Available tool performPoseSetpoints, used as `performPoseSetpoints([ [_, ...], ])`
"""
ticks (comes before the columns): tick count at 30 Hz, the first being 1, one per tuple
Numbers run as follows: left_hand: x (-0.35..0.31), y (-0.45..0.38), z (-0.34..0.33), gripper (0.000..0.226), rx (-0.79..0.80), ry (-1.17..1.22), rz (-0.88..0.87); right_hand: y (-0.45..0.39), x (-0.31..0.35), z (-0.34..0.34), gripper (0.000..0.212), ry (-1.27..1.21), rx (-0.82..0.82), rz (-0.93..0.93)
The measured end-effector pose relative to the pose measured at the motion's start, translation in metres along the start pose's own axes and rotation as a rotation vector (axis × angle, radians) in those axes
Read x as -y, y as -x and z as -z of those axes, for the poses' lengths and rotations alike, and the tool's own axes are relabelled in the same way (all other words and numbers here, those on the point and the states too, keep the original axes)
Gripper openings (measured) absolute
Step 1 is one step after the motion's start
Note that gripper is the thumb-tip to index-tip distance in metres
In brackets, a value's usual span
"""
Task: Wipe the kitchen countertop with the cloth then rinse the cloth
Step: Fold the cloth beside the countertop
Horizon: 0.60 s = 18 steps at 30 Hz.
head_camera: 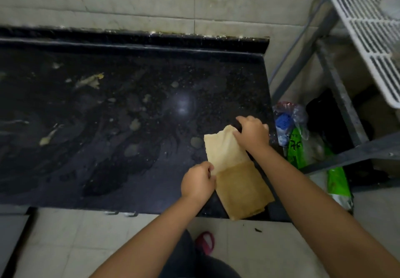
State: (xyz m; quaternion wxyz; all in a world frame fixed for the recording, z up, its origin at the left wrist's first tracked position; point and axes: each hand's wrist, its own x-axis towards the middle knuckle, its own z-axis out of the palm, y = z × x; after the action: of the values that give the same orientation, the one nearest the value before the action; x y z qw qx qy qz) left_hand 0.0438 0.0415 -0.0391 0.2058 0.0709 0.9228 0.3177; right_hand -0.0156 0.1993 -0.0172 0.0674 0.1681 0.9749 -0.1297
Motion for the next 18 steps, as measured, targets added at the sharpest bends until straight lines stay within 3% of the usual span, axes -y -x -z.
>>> performPoseSetpoints([
  [3, 0.002, 0.002, -0.001, 0.021, -0.026, 0.011, 0.023, 0.021, -0.014, 0.003, 0.045, -0.034, -0.006, -0.064],
  [8, 0.001, 0.001, -0.003, 0.02, -0.062, 0.013, 0.024, 0.08, -0.034, -0.01, 0.041, 0.083, 0.154, -0.146],
  [15, -0.001, 0.003, -0.006, 0.022, -0.111, 0.055, 0.028, 0.102, -0.032, -0.025, 0.029, -0.085, 0.13, -0.237],
  [18, 0.001, 0.006, -0.007, 0.021, -0.101, 0.044, 0.029, 0.112, -0.035, -0.026, 0.037, -0.084, 0.155, -0.283],
])
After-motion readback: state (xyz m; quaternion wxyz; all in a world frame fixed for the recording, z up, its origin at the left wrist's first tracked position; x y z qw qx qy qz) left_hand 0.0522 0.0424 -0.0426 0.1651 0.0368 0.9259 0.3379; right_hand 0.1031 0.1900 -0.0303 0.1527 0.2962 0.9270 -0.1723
